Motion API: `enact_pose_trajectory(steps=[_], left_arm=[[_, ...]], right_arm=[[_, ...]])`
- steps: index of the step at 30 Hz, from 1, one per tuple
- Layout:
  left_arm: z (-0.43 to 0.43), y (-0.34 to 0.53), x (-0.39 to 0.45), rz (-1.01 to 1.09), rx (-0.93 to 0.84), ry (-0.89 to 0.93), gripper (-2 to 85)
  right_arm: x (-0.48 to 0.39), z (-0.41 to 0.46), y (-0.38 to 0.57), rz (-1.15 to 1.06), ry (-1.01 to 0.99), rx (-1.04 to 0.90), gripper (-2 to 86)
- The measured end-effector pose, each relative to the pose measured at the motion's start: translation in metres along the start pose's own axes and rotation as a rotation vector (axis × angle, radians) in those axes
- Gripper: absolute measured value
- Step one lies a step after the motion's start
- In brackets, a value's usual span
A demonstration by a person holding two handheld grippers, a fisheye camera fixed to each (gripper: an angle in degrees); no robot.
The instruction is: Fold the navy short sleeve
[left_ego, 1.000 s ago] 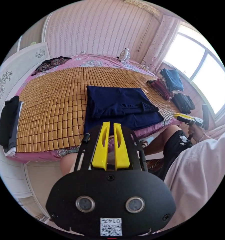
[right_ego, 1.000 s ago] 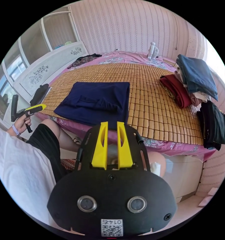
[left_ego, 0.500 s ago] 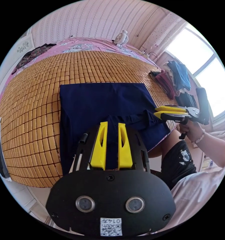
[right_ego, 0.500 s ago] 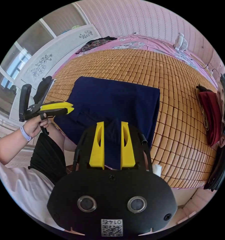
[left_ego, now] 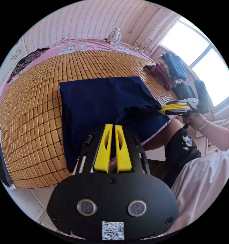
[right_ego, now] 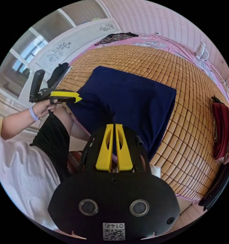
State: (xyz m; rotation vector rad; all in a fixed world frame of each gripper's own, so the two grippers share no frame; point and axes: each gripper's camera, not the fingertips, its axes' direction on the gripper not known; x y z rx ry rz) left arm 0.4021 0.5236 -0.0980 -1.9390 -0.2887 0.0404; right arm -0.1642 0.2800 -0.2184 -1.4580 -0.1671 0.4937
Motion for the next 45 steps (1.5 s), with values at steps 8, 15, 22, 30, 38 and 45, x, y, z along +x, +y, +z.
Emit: enact_pose_trajectory(steps=[8, 15, 22, 30, 38, 45], left_arm=[[-0.050, 0.081, 0.066, 0.010, 0.091, -0.025, 0.3], [-0.065, 0.109, 0.145, 0.132, 0.213, -0.145, -0.9], [-0.060, 0.142, 0.229, 0.314, 0.180, -0.278, -1.0], [-0.078, 0.167, 0.256, 0.292, 0.303, -0.260, -1.0], [-0.055, 0.133, 0.243, 0.283, 0.428, -0.164, -1.0], [-0.004, 0.075, 0.205, 0.226, 0.419, -0.150, -0.4]], right_arm=[[-0.044, -0.025, 0.076, 0.077, 0.086, 0.062, 2.3], [-0.081, -0.029, 0.094, 0.206, 0.341, 0.131, 0.1], [-0.090, -0.026, 0.104, 0.274, 0.208, 0.041, -0.3], [-0.140, -0.028, 0.098, 0.108, 0.213, 0.048, -0.5], [-0.157, -0.017, 0.061, 0.005, 0.152, 0.014, -0.9], [-0.142, -0.027, 0.018, 0.049, 0.116, 0.104, 0.4]])
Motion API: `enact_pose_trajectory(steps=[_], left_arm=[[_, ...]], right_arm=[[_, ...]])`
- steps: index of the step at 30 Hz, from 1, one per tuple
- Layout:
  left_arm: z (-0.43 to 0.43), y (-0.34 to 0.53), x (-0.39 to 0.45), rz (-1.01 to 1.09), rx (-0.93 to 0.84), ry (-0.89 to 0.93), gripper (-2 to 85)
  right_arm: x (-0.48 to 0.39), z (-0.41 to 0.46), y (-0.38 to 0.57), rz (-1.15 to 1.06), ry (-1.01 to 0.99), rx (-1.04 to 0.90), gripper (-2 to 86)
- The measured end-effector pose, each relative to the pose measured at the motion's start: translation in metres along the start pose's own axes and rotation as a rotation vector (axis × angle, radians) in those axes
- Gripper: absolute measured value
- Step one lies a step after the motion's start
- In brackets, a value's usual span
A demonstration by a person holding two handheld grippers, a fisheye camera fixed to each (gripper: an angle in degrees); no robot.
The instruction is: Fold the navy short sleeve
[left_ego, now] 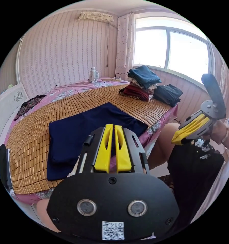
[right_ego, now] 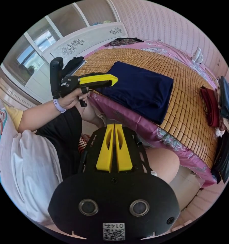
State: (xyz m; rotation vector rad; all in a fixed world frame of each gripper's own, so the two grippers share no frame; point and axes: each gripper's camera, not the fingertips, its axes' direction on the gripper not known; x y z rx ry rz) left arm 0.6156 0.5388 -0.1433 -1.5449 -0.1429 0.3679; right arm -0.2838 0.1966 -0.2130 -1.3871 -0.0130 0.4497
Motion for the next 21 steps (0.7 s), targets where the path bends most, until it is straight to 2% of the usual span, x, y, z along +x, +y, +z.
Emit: enact_pose_trajectory(steps=[4, 7, 12, 16, 21], left_arm=[[0.031, 0.008, -0.022, -0.111, -0.013, 0.044, 3.7], [0.048, 0.000, -0.033, -0.124, -0.028, 0.033, 9.1], [0.074, -0.006, -0.046, -0.122, -0.048, 0.023, 8.6], [0.097, -0.012, -0.058, -0.160, -0.094, 0.088, 7.8], [0.123, -0.026, -0.054, -0.123, -0.232, 0.136, 4.8]], right_arm=[[-0.006, 0.001, -0.051, -0.057, 0.118, 0.104, 6.0], [-0.009, 0.023, -0.108, -0.097, 0.184, 0.048, 6.2], [-0.005, 0.085, -0.209, -0.119, 0.300, -0.110, -0.1], [-0.006, 0.140, -0.292, -0.234, 0.180, -0.206, -0.9], [0.013, 0.195, -0.372, -0.179, 0.223, -0.304, -0.9]])
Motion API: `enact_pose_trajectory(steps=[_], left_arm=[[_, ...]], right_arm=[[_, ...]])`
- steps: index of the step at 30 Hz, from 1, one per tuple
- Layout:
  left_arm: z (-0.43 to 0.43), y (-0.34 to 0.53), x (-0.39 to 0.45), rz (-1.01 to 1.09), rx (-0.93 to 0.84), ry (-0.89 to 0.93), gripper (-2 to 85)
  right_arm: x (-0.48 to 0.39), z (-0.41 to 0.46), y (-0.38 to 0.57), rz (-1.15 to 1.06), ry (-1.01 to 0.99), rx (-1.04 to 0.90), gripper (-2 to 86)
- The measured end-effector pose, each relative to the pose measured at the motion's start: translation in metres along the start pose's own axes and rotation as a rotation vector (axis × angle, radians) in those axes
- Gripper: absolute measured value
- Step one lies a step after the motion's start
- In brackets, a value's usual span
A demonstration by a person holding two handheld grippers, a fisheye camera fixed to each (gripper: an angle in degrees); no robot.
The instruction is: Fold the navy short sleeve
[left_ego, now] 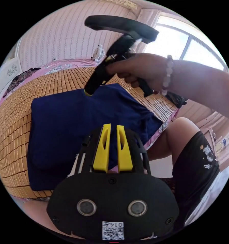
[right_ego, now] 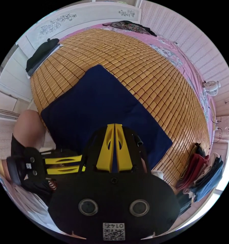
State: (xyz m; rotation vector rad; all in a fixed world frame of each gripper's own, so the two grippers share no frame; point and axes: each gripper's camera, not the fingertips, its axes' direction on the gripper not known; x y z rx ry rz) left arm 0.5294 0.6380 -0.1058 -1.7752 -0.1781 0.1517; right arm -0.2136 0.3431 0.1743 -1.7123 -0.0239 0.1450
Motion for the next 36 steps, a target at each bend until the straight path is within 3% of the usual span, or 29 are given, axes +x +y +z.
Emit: enact_pose_trajectory(steps=[10, 15, 16, 20, 24, 27, 36], left_arm=[[0.033, -0.026, 0.003, 0.066, -0.111, 0.002, 2.1], [0.040, -0.035, 0.002, 0.073, -0.110, 0.031, 2.8], [0.041, -0.036, 0.003, 0.092, -0.110, 0.034, 3.3], [0.032, -0.043, 0.004, 0.129, -0.036, 0.027, 4.4], [0.019, -0.051, 0.008, 0.119, 0.119, 0.106, 6.2], [0.026, -0.057, 0.019, 0.092, 0.096, 0.108, 14.7], [0.048, -0.070, 0.087, 0.297, 0.043, 0.119, 18.7]], right_arm=[[0.020, 0.051, -0.102, -0.179, 0.020, -0.336, -1.0], [0.028, 0.052, -0.128, -0.161, 0.209, -0.259, -0.9], [0.031, 0.071, -0.129, -0.165, 0.179, -0.353, -0.8], [0.046, 0.070, -0.124, -0.104, 0.159, -0.299, -0.7], [0.089, 0.032, -0.064, 0.022, -0.065, -0.082, -0.8], [0.122, 0.013, 0.024, 0.114, -0.153, 0.046, -0.4], [0.166, 0.059, 0.284, 0.406, -0.319, -0.082, 8.9]])
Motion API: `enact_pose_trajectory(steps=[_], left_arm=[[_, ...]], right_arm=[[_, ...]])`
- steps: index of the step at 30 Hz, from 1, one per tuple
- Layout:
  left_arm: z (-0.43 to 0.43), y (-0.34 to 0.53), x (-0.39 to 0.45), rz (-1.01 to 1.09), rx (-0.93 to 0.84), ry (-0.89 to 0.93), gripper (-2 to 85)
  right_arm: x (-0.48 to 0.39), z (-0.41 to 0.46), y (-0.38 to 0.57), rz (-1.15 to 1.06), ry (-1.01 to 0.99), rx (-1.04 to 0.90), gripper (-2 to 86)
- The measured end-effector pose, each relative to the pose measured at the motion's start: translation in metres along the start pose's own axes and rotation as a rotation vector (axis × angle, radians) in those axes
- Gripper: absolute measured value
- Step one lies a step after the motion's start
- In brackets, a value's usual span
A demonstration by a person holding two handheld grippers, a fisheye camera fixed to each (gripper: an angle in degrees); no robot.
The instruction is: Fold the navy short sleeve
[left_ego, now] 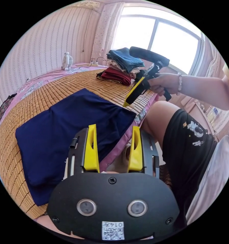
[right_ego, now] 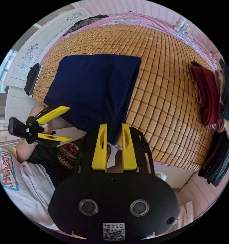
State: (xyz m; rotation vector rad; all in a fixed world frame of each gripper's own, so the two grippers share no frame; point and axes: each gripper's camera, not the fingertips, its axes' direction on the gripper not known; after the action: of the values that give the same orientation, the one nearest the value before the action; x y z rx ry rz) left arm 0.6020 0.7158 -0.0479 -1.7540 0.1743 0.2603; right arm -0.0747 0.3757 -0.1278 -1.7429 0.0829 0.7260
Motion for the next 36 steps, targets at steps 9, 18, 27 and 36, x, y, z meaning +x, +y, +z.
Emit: enact_pose_trajectory(steps=[9, 18, 27, 36], left_arm=[[0.061, -0.054, 0.024, 0.119, -0.089, -0.022, 18.7], [0.075, -0.066, 0.010, 0.061, -0.202, -0.055, 1.7], [0.009, -0.018, 0.032, 0.170, -0.127, 0.021, 0.0], [-0.040, 0.001, 0.026, 0.211, -0.060, -0.035, -0.2]], right_arm=[[0.061, 0.011, 0.060, 0.022, -0.264, 0.143, 0.5], [0.134, 0.001, 0.127, 0.184, -0.652, 0.596, 1.3], [0.198, 0.056, 0.138, 0.474, -0.538, 0.635, 13.5], [0.220, 0.038, 0.150, 0.521, -0.531, 0.662, 1.6]])
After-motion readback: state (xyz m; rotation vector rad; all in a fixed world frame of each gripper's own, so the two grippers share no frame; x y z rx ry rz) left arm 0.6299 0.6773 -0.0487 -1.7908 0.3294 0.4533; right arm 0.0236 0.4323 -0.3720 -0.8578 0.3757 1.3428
